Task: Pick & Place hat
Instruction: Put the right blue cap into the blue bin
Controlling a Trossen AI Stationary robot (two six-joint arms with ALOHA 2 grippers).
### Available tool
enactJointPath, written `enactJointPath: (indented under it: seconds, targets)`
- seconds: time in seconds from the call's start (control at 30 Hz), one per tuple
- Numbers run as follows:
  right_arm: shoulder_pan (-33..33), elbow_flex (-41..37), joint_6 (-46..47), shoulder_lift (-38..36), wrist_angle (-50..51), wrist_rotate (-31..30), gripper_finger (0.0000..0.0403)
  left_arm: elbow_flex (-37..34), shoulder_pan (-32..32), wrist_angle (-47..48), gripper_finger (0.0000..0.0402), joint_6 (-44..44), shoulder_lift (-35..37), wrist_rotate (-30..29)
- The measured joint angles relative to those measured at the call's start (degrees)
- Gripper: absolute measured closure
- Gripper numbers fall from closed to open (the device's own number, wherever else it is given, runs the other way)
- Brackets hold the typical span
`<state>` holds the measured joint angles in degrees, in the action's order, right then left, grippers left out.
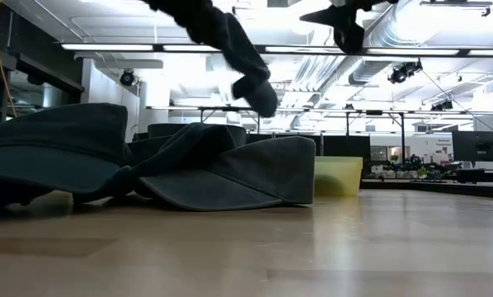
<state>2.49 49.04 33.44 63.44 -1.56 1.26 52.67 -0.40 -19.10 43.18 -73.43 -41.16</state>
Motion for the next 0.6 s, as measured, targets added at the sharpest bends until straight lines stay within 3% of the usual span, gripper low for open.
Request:
enactJointPath:
  seconds: [0.3,0.6]
  targets:
    - [-5.91,0.0,-16.42,0.35,-2.14,-13.93,0.0235,6.58,0.24,6.38,0.0401,-1.27,0.0,-0.44]
    - [-12.65,0.46,-34.0,4.44,-3.34,-34.02,0.0235,7.08,5.14,7.73,0.0402,-17.9,-0.02,2.61]
